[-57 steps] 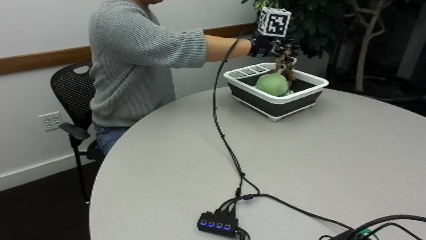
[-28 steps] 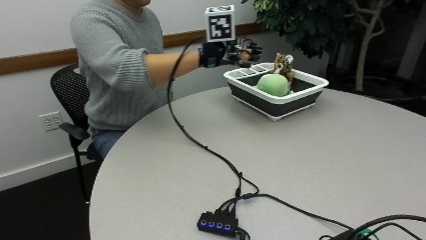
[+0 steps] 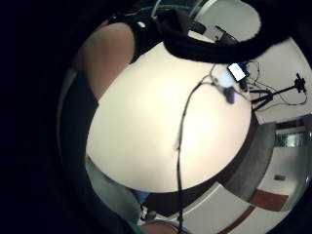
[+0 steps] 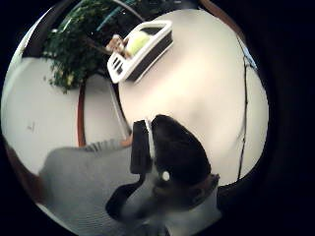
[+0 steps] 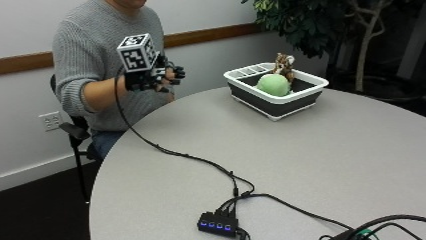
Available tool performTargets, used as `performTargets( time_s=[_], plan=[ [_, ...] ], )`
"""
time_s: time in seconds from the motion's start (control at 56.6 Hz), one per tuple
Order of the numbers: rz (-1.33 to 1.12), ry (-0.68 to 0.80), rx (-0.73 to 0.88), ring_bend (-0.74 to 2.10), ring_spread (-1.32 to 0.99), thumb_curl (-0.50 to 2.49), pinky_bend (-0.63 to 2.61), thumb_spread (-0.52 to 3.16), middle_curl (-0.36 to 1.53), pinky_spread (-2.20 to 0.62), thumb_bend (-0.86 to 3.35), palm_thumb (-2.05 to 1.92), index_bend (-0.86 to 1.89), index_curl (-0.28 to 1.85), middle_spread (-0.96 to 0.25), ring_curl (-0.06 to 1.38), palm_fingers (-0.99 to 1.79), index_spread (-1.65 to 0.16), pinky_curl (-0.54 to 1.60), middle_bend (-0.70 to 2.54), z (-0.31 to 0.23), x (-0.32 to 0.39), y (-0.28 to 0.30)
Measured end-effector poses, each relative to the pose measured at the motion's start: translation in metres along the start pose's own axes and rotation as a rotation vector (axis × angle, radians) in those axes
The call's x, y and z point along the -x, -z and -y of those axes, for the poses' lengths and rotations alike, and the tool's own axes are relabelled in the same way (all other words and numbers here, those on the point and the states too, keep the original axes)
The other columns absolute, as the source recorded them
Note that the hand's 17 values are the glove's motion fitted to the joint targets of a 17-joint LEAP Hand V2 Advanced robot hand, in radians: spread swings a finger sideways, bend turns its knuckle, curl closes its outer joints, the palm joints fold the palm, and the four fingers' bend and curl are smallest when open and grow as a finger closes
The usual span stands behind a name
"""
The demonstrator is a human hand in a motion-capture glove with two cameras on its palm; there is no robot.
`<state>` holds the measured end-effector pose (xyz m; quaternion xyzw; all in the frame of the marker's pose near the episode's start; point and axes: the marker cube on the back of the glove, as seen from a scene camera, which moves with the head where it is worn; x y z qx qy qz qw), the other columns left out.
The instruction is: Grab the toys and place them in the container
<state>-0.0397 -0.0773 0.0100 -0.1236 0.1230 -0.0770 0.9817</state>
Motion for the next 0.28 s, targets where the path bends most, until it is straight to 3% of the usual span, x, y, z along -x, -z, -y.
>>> performTargets(
  time_s=[0.124, 0.283],
  plan=[
    [0.158, -0.077, 0.074, 0.19, -0.07, 0.17, 0.81, 1.34, 0.28, 0.06, -0.04, -0.06, 0.18, 0.24, -0.11, 0.32, -0.07, -0.32, 0.3, 0.18, -0.054, 0.017, -0.042],
    [0.05, -0.086, 0.103, 0.18, -0.07, 0.17, 0.78, 1.36, 0.28, 0.07, -0.04, -0.06, 0.18, 0.27, -0.11, 0.31, -0.07, -0.33, 0.3, 0.16, -0.062, 0.017, -0.054]
  ],
)
